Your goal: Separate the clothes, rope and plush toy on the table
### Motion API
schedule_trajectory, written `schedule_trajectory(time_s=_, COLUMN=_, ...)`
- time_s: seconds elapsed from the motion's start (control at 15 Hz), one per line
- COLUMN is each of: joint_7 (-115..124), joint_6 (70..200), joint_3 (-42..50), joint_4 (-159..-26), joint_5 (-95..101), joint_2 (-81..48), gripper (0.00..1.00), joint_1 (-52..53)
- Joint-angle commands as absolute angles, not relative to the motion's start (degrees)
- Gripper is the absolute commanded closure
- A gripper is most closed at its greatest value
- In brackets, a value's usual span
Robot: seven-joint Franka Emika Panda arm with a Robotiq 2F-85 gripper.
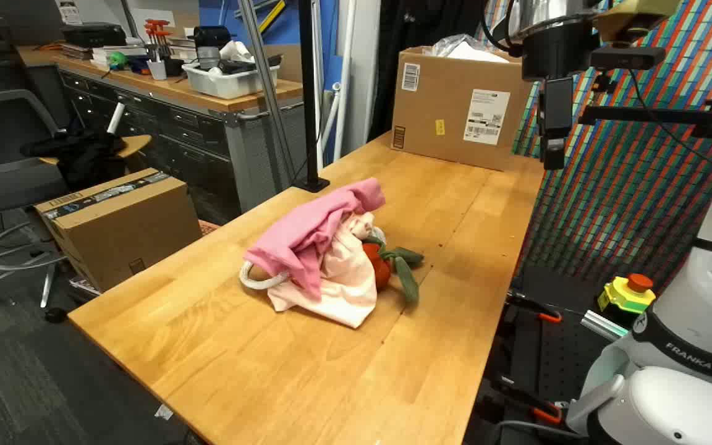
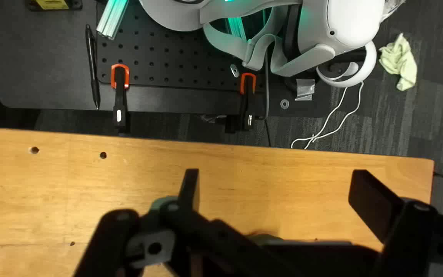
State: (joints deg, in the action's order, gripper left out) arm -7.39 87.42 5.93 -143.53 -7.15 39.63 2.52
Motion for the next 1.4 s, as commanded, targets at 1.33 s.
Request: schedule_trajectory(time_s=1.33, joint_7=-6.09, joint_6=95.28, joint_3=-9.07, joint_4=-118.03, joint_5=12.82, joint_2=5.97, gripper=0.00, joint_1=7.08)
